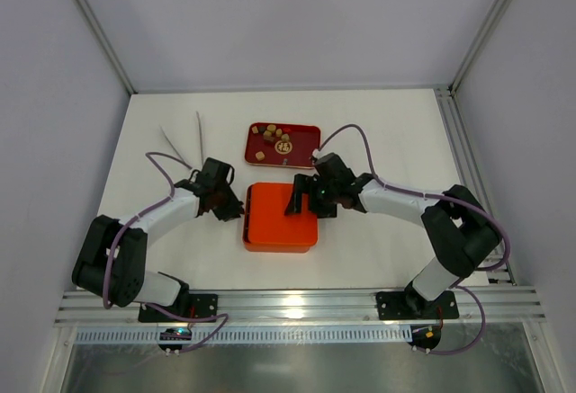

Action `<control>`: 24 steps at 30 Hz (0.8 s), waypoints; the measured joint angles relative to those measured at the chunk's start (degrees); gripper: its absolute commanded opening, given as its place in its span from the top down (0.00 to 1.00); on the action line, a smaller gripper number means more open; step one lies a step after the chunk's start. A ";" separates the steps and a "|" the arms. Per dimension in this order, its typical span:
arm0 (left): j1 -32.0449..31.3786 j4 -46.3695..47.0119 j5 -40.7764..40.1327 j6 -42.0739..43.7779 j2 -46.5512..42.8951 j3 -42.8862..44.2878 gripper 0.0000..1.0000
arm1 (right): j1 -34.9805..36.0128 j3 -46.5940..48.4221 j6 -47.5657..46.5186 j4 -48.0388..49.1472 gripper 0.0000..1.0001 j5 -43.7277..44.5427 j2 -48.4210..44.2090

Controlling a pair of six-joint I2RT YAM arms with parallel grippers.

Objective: Pack the chocolate

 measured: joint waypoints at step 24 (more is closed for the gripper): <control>-3.58 -0.15 -1.73 -1.64 0.00 0.00 0.80 | 1.09 6.19 -1.75 -9.27 0.00 4.87 1.27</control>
